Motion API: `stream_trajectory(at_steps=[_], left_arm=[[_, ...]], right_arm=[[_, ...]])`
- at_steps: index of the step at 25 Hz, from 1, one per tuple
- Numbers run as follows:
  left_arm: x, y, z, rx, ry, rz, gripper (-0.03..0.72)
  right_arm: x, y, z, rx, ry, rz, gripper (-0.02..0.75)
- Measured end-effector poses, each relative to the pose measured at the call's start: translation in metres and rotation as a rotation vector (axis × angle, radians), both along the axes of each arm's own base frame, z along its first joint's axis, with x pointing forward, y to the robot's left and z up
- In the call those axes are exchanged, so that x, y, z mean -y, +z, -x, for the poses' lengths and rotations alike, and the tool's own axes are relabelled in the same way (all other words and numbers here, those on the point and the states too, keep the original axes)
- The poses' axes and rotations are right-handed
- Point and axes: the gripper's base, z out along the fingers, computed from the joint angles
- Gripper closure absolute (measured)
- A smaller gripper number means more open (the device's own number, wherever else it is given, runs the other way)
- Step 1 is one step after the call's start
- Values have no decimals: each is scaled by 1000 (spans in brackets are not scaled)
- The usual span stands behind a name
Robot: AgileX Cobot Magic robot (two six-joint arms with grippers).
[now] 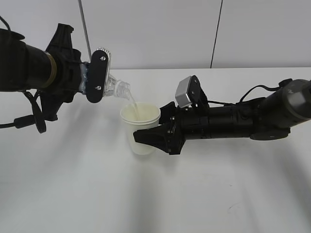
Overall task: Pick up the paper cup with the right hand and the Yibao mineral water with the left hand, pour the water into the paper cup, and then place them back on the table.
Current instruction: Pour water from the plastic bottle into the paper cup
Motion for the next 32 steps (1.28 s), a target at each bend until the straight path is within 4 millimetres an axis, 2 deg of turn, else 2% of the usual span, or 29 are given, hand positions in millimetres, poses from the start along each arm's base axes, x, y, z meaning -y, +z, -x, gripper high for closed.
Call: stream_trajectory(at_steps=[21,32], left_arm=[[-1,1,-1,11,-6,-21,328],[6,2,2,29,-29,-52,332]], right_arm=[[0,0,0,0,0,2,190],[0,0,0,0,0,5,190]])
